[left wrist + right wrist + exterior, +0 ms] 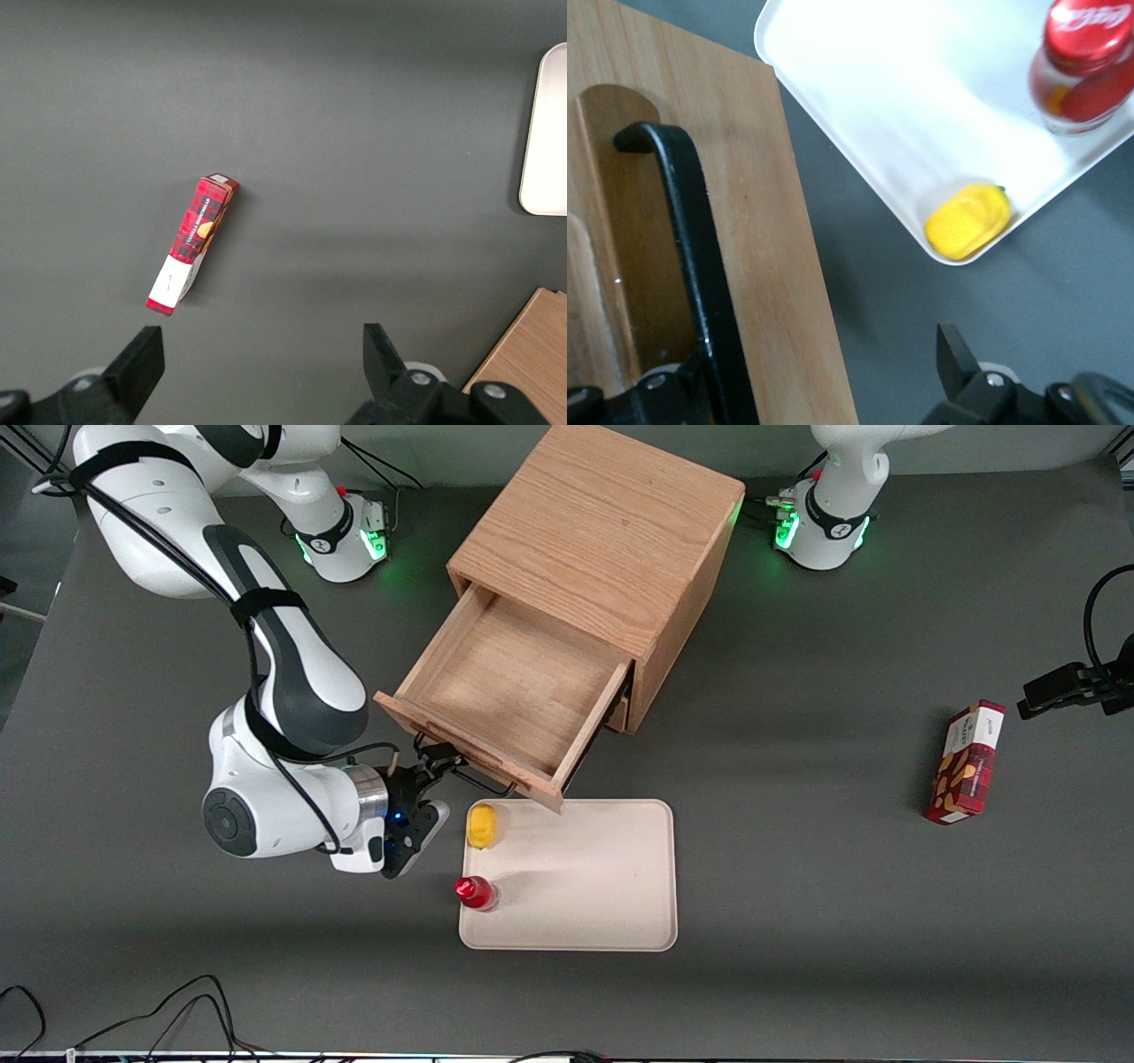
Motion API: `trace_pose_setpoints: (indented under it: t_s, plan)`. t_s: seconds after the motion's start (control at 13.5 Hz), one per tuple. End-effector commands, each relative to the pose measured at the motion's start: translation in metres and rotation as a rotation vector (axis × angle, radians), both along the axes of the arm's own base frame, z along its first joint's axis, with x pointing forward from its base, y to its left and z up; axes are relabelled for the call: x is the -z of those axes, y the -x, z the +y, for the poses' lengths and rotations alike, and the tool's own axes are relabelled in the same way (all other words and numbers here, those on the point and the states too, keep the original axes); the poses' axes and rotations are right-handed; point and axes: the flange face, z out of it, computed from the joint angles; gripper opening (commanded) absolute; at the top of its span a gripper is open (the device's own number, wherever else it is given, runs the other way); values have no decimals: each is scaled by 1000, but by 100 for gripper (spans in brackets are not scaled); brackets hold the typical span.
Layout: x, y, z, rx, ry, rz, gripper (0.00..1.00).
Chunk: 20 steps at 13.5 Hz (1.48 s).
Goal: Open upper drawer
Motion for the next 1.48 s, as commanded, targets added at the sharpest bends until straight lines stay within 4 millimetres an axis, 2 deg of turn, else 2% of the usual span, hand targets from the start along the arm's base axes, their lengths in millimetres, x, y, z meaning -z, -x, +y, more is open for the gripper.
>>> trace_pose_setpoints:
  t_s: [0.0,0.37,0.59,0.67,0.81,0.96,1.11,1.19,1.41]
  plan:
    - [-9,-17,-20,-43,6,-34,100]
    - [-15,-31,-33,-47,-2,-31,100]
    - [-23,-31,-29,-51,-11,-43,100]
    - [-33,-31,-25,-53,-18,-60,100]
    - [-70,-30,-22,-55,-28,-118,100]
    - [-118,-22,-30,-48,-27,-173,100]
    - [-166,-3,-44,-29,31,-174,100]
    - [-190,3,-62,55,107,-183,100]
    - [-240,44,-84,203,265,-104,100]
